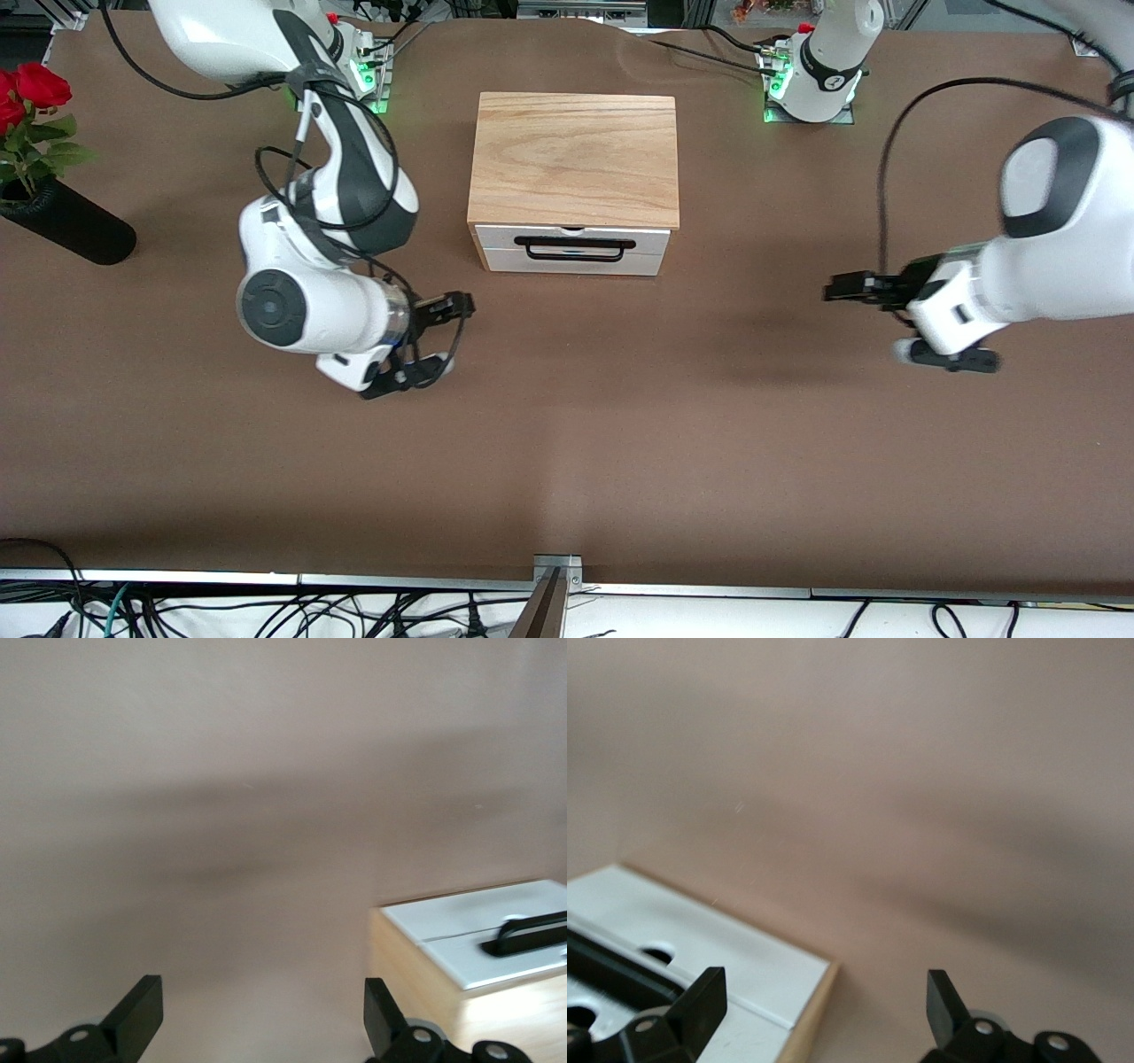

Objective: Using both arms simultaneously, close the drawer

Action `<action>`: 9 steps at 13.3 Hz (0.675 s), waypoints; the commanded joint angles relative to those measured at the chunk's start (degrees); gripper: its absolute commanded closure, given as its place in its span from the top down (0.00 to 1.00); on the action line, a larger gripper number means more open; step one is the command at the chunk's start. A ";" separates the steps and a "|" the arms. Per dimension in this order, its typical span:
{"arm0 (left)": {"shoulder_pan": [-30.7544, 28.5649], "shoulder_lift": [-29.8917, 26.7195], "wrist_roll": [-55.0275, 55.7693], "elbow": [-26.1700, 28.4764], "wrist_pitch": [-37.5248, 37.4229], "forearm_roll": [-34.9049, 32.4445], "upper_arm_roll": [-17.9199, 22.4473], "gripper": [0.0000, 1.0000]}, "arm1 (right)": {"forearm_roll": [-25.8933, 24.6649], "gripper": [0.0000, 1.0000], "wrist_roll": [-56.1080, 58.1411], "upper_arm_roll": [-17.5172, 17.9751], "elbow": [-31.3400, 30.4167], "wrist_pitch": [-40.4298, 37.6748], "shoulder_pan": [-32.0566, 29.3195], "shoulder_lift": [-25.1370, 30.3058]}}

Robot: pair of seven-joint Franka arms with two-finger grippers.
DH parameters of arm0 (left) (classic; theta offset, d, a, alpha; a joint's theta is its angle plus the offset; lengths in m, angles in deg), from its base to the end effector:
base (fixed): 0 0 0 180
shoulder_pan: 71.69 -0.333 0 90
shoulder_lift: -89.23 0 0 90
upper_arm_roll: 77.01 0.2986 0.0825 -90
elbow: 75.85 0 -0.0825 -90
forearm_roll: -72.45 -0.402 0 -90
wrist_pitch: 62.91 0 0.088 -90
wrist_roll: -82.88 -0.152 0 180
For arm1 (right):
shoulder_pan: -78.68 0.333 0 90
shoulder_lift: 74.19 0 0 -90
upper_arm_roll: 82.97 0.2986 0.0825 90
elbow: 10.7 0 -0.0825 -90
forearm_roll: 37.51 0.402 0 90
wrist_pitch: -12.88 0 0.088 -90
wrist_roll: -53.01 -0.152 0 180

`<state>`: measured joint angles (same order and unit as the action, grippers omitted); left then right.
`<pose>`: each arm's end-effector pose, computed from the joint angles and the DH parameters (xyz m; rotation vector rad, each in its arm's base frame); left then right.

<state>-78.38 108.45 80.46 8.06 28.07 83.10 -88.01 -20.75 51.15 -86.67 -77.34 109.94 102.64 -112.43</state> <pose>0.6378 -0.0640 0.4175 2.8779 -0.1310 -0.3042 0.6642 0.2991 0.3353 -2.8861 -0.4014 0.2636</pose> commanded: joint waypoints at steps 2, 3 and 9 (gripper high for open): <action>-2.27 -6.37 -1.29 0.20 -4.92 -8.32 -1.03 1.00 | -0.86 1.00 0.54 -7.09 4.24 -0.38 0.12 0.18; -2.10 -8.91 1.08 0.29 -5.19 -11.93 -1.64 1.00 | -0.86 1.00 0.63 -9.37 4.24 -0.55 0.12 0.53; -2.01 -14.56 3.47 0.29 -7.74 -15.14 -2.00 1.00 | -0.77 1.00 0.45 -20.19 4.68 -0.38 0.38 6.68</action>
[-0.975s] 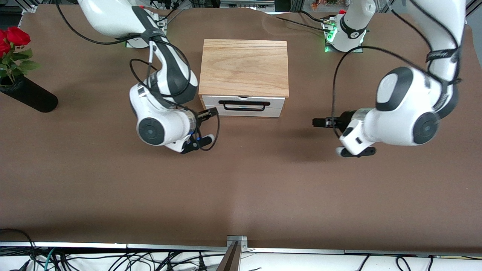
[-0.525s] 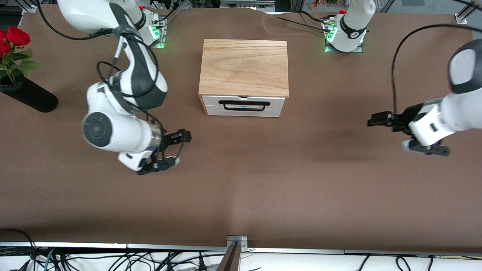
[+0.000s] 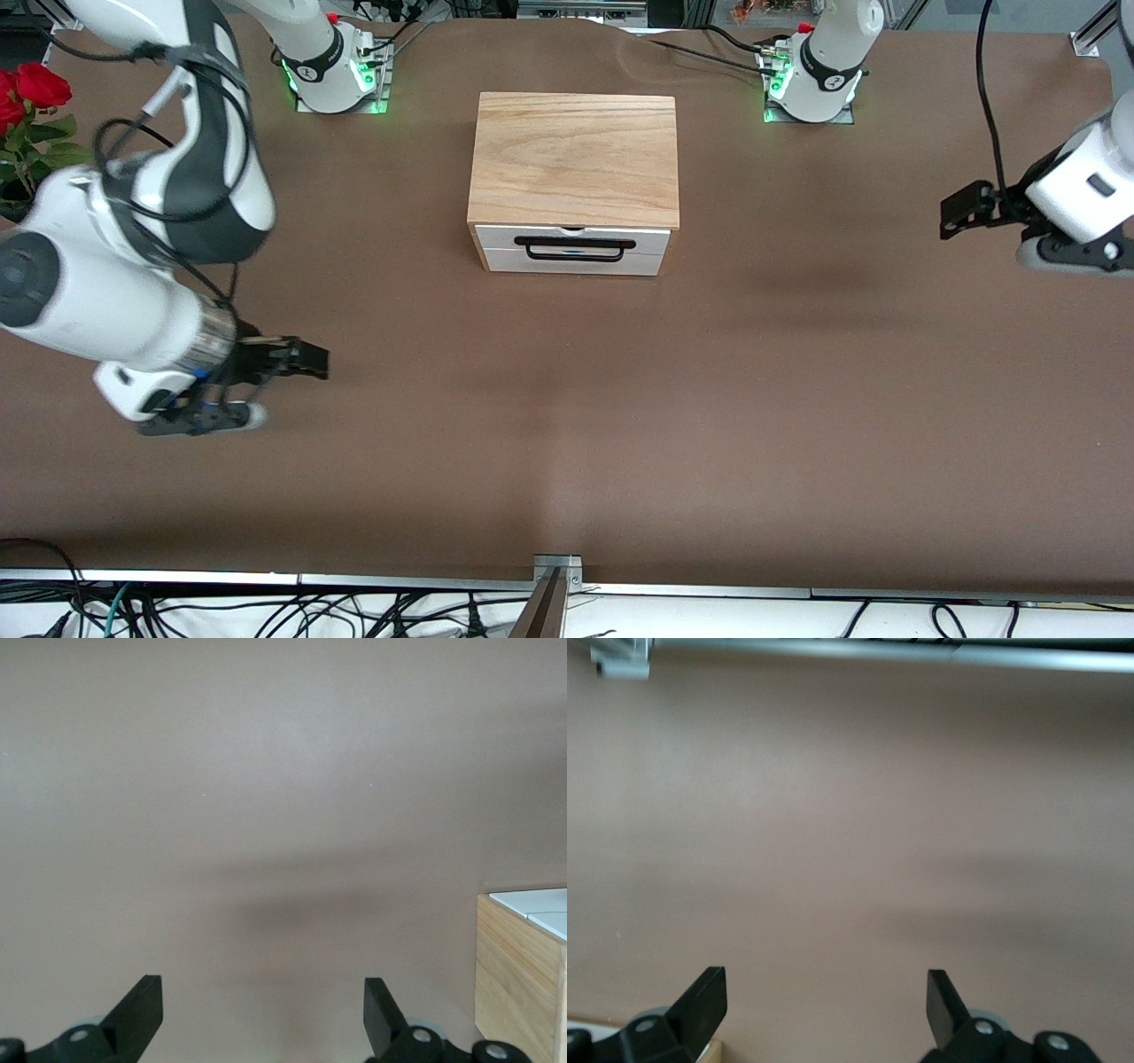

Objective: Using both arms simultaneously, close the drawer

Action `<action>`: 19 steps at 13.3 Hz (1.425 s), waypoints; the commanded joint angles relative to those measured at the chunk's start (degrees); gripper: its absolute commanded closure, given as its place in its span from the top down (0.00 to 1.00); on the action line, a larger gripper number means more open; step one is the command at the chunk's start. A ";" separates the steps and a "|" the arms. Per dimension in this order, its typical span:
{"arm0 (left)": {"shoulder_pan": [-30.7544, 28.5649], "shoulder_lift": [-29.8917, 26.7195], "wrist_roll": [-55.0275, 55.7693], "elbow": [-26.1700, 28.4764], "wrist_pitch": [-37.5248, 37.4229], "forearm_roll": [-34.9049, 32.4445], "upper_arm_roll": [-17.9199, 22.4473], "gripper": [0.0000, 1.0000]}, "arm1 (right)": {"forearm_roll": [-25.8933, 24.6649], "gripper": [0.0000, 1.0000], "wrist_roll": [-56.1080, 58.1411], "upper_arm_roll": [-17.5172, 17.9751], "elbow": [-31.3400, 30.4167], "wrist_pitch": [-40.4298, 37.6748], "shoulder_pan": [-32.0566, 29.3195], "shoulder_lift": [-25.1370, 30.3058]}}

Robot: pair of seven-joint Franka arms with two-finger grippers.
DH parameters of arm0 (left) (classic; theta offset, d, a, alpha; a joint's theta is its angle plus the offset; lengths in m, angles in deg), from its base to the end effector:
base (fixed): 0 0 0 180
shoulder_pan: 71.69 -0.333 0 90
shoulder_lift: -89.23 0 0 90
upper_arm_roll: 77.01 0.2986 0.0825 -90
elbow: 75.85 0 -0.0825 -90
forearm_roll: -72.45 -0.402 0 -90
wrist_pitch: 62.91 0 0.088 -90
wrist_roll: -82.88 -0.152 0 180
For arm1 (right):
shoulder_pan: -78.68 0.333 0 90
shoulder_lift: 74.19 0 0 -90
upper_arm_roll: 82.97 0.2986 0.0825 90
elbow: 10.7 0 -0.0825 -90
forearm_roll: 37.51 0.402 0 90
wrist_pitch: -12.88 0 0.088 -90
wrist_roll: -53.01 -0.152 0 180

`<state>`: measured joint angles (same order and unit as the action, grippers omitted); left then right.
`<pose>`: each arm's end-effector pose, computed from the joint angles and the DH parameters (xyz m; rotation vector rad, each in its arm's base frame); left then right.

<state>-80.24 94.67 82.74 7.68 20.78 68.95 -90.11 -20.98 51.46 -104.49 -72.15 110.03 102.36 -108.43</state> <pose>0.5833 -0.0312 0.5542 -3.0934 0.1204 0.1365 0.7233 0.1359 0.4452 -3.0564 -0.0762 -0.0849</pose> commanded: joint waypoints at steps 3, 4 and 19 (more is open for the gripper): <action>-0.33 -1.40 1.81 1.28 -1.42 -0.28 0.00 1.00 | -0.89 1.00 -0.20 -4.13 -0.60 -1.00 0.75 5.49; -0.50 -2.09 1.98 2.24 -1.33 -0.10 0.00 1.00 | -2.20 1.00 -0.38 -3.96 -1.12 -0.74 0.58 6.63; 10.09 -2.72 2.43 4.27 0.34 0.34 10.15 1.00 | -21.03 1.00 -0.47 24.08 -26.26 -1.08 -22.36 26.16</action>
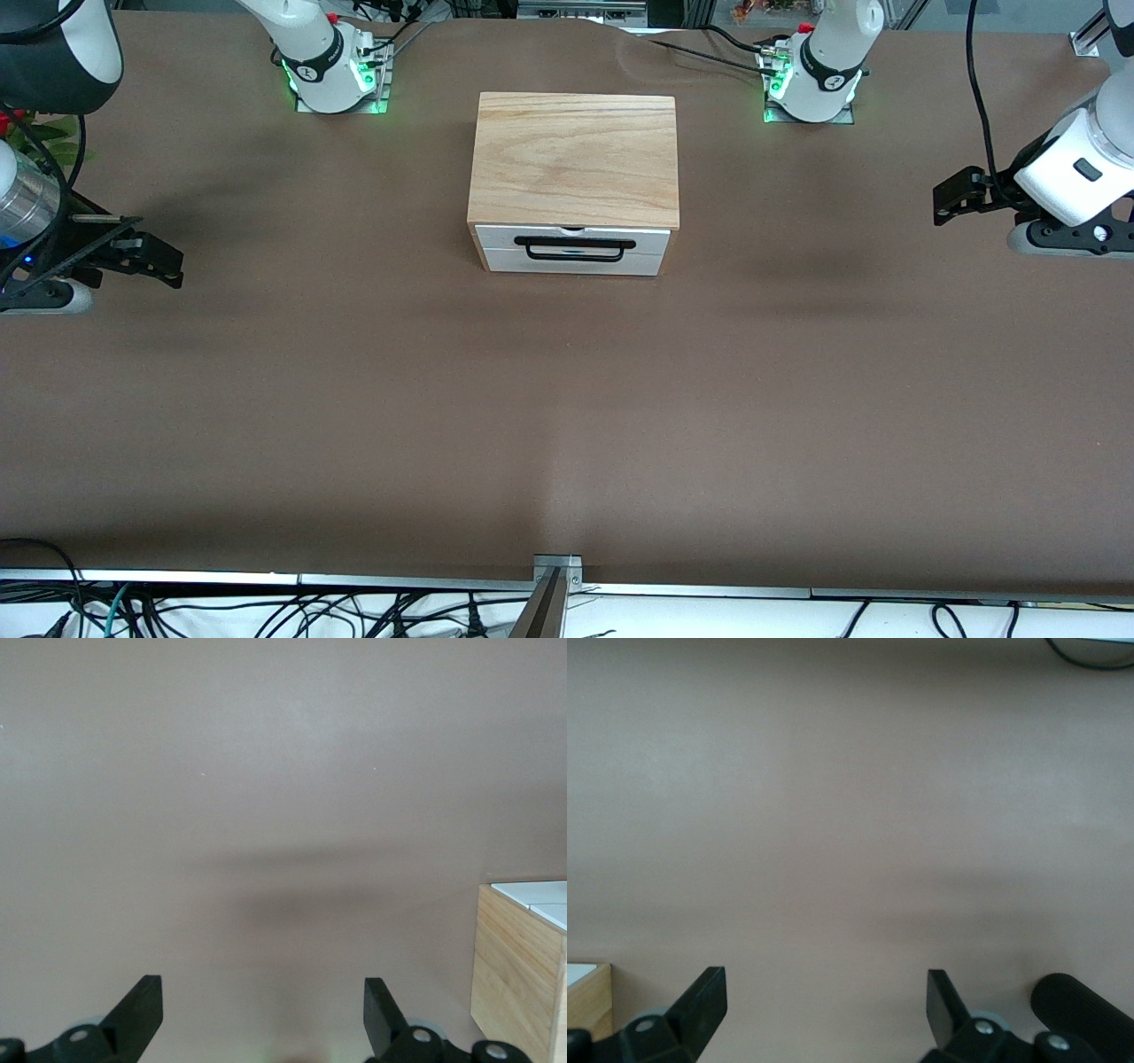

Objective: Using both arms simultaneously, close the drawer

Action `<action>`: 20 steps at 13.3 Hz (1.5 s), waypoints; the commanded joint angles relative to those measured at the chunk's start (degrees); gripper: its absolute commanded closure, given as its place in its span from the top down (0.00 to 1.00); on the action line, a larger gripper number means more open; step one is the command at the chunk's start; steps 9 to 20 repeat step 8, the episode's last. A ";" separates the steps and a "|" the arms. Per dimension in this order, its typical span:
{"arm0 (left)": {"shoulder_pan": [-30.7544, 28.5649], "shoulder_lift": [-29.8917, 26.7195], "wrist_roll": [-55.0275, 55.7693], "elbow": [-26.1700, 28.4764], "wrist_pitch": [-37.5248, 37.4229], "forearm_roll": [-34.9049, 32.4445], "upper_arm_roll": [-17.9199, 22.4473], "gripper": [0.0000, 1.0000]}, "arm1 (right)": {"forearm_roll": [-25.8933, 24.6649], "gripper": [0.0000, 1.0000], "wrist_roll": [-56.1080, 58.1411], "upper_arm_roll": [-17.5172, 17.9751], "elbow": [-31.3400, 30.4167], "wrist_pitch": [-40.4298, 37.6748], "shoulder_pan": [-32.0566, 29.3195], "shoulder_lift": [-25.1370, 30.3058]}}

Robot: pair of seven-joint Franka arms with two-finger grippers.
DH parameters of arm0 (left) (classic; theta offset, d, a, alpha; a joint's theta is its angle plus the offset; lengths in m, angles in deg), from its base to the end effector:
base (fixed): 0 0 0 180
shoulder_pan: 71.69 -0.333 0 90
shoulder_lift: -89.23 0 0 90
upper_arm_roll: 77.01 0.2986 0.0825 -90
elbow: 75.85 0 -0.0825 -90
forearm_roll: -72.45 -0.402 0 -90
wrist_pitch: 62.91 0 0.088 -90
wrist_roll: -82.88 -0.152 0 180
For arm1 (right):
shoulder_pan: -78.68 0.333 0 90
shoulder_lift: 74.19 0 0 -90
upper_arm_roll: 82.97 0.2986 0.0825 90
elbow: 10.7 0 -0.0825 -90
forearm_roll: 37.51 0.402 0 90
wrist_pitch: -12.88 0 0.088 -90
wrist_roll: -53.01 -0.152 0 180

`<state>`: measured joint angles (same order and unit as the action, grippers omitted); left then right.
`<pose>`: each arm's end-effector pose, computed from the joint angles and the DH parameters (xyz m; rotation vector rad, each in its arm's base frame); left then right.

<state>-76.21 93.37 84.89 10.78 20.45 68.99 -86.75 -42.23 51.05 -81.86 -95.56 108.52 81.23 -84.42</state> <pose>0.5731 -0.0398 0.5406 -3.0784 0.0820 0.1927 0.6310 0.0278 0.5080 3.0630 0.0568 0.0206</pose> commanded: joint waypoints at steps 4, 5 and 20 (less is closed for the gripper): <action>7.50 -1.24 0.72 1.00 0.58 0.47 7.54 1.00 | 3.92 1.00 -0.07 0.74 -1.98 -0.28 -2.64 1.53; 7.51 -1.24 0.72 0.82 0.67 0.47 7.54 1.00 | 3.92 1.00 0.20 0.74 -1.97 -0.28 -2.73 1.44; 6.89 -1.24 -0.07 0.91 0.58 0.47 7.63 1.00 | 3.75 1.00 0.55 0.74 -1.97 -0.19 -3.00 1.35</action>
